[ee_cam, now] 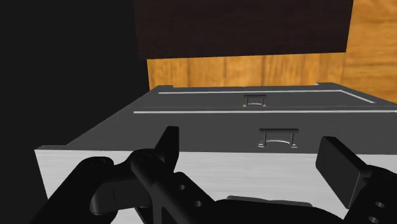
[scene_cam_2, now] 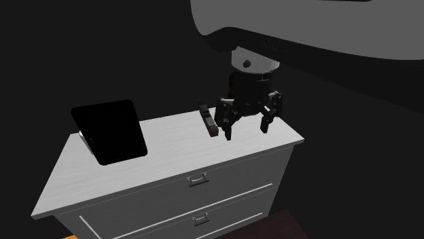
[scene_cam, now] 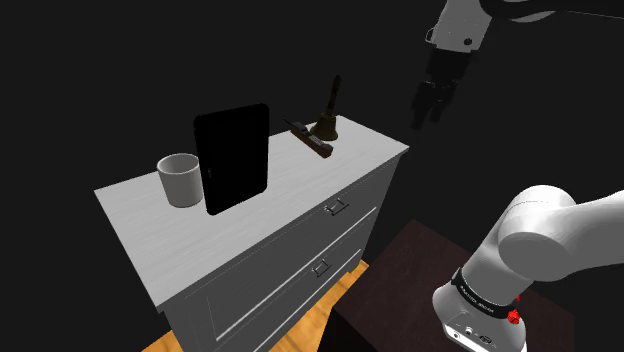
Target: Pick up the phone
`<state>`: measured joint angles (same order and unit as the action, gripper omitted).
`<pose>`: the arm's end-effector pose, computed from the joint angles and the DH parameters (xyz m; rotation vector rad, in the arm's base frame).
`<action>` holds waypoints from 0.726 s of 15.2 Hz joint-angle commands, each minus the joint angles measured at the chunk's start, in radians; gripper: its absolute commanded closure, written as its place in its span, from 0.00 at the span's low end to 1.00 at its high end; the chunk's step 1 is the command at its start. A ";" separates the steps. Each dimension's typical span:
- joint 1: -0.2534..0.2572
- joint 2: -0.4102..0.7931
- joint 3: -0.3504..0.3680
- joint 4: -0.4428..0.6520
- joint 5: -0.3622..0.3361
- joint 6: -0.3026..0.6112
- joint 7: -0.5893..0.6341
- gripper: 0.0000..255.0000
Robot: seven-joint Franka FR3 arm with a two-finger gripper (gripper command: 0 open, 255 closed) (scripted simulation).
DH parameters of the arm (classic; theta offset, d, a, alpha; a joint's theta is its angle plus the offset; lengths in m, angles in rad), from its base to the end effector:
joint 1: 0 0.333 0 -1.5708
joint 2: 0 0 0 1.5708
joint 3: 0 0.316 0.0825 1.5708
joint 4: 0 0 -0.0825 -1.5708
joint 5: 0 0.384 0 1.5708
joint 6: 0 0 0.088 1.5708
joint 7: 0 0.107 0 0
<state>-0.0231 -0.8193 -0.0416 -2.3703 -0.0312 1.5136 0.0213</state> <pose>0.2908 -0.0263 0.5886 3.1387 -0.1153 -0.0594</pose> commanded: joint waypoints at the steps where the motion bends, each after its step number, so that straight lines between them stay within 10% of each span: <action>1: 0.000 0.000 0.000 0.000 0.000 0.000 0.000 0.00; 11: 0.013 0.300 -0.028 0.029 -0.006 0.338 -0.038 0.00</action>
<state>-0.0107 -0.5518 -0.0659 -2.3519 -0.0370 1.8203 -0.0115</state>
